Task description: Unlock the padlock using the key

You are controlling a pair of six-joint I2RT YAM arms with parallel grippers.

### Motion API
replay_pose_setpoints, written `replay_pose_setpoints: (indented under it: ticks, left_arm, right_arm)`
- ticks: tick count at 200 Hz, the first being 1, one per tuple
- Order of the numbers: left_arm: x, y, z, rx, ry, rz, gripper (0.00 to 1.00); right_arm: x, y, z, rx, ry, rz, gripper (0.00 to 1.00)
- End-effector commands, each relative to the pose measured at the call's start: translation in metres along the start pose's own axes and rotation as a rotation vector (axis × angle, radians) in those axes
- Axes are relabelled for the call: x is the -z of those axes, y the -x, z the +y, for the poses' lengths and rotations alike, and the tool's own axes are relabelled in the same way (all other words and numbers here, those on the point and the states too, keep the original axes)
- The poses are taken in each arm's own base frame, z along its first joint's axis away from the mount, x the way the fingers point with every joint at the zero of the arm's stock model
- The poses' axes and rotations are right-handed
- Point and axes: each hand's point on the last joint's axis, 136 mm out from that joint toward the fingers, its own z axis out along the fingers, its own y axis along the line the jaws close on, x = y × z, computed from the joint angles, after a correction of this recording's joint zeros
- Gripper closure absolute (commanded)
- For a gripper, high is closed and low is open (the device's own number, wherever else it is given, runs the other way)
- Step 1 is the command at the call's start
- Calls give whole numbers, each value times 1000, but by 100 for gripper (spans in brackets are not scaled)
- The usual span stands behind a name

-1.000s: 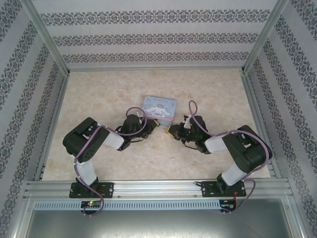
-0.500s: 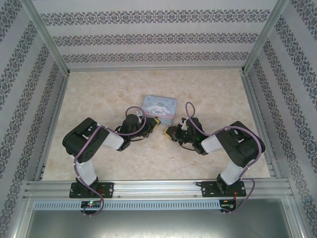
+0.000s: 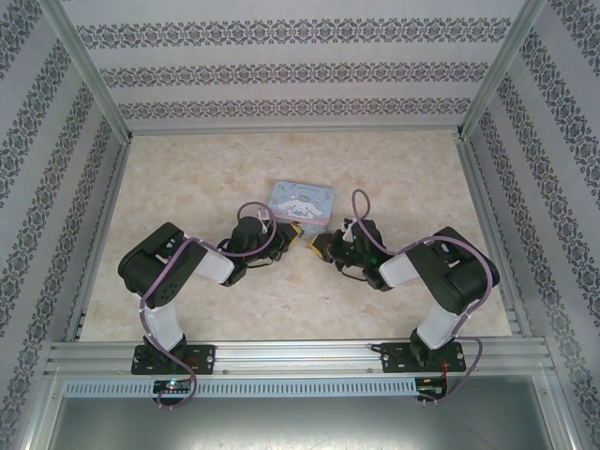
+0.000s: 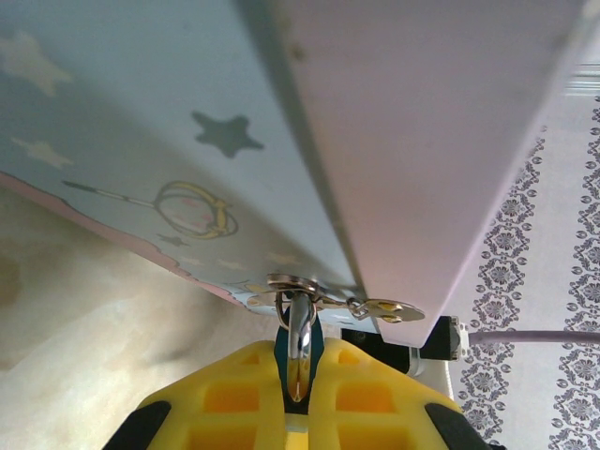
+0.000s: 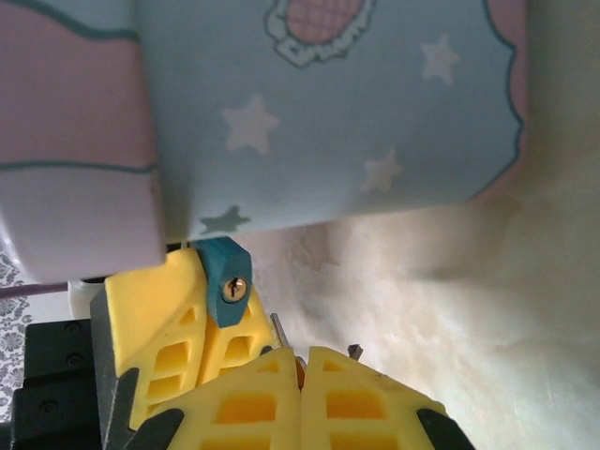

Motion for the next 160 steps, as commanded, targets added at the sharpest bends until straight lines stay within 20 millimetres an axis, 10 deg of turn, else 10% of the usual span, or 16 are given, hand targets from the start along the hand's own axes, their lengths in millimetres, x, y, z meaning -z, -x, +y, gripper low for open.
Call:
replay_pose_setpoints:
  ticks: [1, 160]
  left_arm:
    - [5, 4, -33, -26, -111, -17, 100]
    - [5, 1, -32, -34, -106, -10, 100]
  right_arm:
    - [-6, 2, 10, 16, 32, -13, 100]
    - [-7, 4, 20, 20, 54, -17, 100]
